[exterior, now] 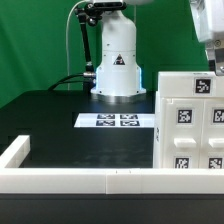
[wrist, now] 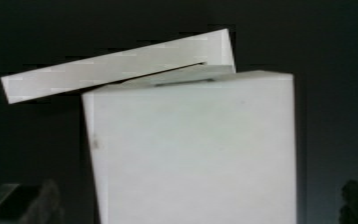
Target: Assemble cabinet
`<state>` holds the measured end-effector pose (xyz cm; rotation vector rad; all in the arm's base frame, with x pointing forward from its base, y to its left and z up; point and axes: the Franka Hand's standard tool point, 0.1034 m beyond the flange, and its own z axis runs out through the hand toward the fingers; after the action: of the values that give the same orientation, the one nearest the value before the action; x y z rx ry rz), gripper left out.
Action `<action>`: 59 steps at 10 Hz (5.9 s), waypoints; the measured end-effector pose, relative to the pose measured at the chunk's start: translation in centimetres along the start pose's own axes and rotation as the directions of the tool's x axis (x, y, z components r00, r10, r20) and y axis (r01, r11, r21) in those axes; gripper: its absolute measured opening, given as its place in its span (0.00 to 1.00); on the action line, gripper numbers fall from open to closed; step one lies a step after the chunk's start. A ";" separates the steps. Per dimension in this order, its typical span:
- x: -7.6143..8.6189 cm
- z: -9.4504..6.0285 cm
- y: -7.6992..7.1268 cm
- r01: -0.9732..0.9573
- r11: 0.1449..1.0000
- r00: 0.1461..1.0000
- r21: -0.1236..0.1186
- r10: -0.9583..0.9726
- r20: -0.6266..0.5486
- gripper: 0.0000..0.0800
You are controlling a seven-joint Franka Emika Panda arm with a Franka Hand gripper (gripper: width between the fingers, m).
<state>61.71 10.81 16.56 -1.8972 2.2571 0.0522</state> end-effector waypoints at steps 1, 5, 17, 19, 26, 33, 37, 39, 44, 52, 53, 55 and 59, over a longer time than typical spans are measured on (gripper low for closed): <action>0.0 -0.2 0.2 0.174 0.984 0.985 -0.034 -0.174 0.003 1.00; 0.1 -1.1 -0.5 0.562 0.826 0.827 -0.039 -0.561 0.031 1.00; 0.8 -1.3 -0.7 0.984 -0.179 -0.178 -0.022 -0.983 0.046 1.00; 1.1 -1.2 -0.7 0.820 -0.570 -0.566 -0.044 -0.821 0.077 1.00; 2.0 -0.7 -0.1 0.297 -0.955 -0.944 -0.005 -0.294 0.150 1.00; 3.2 0.6 0.0 0.028 -0.999 -0.981 0.043 -0.019 0.191 1.00; 3.7 0.7 -0.1 0.084 -0.996 -0.978 0.034 -0.076 0.194 0.70; 3.8 0.7 -0.1 0.098 -0.995 -0.977 0.032 -0.091 0.195 0.70; 3.5 0.6 0.2 0.660 -0.746 -0.729 -0.090 -0.665 0.165 0.70; 2.7 0.8 0.6 0.978 -0.111 -0.101 -0.175 -0.993 0.064 0.70; 2.6 0.8 0.6 0.984 -0.026 -0.017 -0.178 -0.999 0.050 0.70; 2.5 0.9 0.7 0.977 0.120 0.127 -0.177 -0.992 0.027 0.70; 1.9 0.9 0.8 0.851 0.513 0.504 -0.112 -0.858 -0.103 0.70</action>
Offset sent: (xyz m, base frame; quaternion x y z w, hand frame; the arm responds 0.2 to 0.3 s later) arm 0.0040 0.0006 0.0114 -0.0093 -0.0346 -0.1933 0.9805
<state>60.70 9.23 15.25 -2.8944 1.0888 -0.1879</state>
